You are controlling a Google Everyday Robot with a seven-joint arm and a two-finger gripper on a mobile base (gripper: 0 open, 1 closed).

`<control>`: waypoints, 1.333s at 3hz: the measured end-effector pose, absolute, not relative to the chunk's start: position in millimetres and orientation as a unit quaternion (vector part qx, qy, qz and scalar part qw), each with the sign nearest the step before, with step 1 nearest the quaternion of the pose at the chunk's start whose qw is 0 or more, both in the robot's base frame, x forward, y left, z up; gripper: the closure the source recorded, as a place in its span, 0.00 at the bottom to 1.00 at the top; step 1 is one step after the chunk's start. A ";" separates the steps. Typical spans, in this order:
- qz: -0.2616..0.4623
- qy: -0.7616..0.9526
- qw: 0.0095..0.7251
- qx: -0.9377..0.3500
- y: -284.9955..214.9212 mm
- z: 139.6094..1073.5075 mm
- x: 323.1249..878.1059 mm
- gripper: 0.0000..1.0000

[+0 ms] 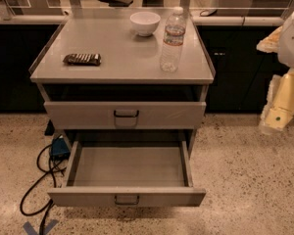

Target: Place water bottle into middle drawer

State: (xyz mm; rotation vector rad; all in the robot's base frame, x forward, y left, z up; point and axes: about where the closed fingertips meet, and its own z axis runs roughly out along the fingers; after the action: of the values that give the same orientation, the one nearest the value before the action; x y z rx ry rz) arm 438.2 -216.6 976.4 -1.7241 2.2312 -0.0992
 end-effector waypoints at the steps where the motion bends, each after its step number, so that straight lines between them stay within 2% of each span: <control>1: -0.035 0.781 0.160 -0.603 -216.6 976.4 438.4 0.00; 2: -0.032 0.779 0.167 -0.603 -215.9 973.2 446.7 0.00; 4: 0.016 0.767 0.228 -0.600 -203.1 928.7 517.5 0.00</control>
Offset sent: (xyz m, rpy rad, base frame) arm 0.0183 -0.0001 -0.0127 0.0301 0.0050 0.0061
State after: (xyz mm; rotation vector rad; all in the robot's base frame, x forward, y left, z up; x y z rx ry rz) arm 517.5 -203.1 928.7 -1.6523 2.1118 0.0437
